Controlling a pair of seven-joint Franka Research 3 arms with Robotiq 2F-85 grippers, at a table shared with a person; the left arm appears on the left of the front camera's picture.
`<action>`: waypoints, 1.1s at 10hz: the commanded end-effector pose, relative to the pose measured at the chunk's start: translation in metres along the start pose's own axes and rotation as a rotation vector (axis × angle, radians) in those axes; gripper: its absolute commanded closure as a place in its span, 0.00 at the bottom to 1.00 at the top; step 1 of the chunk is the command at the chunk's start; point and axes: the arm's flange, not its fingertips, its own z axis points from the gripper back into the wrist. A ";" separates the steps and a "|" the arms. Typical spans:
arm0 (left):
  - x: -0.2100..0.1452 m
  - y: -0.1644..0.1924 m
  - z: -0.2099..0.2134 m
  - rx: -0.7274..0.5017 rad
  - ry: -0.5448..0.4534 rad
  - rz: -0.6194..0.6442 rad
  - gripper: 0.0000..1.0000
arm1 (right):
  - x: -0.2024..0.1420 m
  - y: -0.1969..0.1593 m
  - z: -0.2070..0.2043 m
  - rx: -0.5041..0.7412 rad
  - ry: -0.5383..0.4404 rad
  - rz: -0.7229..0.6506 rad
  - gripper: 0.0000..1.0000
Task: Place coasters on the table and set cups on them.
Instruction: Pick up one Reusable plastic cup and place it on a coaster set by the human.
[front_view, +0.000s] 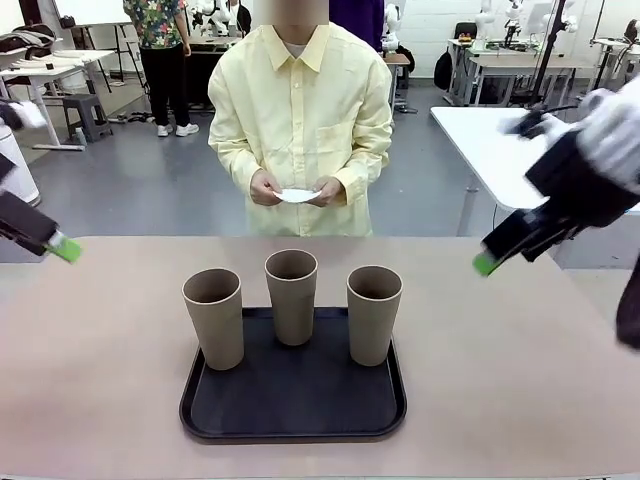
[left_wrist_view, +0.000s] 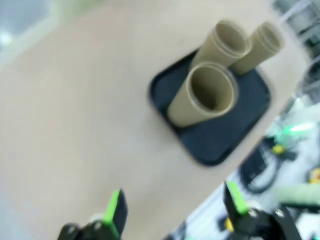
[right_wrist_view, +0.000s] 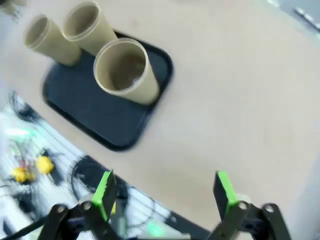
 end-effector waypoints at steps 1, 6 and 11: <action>0.002 0.040 0.012 -0.357 -0.149 0.088 0.00 | -0.043 -0.042 -0.012 0.456 -0.186 -0.100 0.00; -0.015 0.123 -0.020 -0.564 -0.118 0.323 0.00 | -0.071 -0.117 -0.067 0.750 -0.136 -0.296 0.00; -0.061 0.138 -0.019 -0.621 -0.147 0.423 0.00 | -0.126 -0.147 -0.069 0.767 -0.150 -0.402 0.00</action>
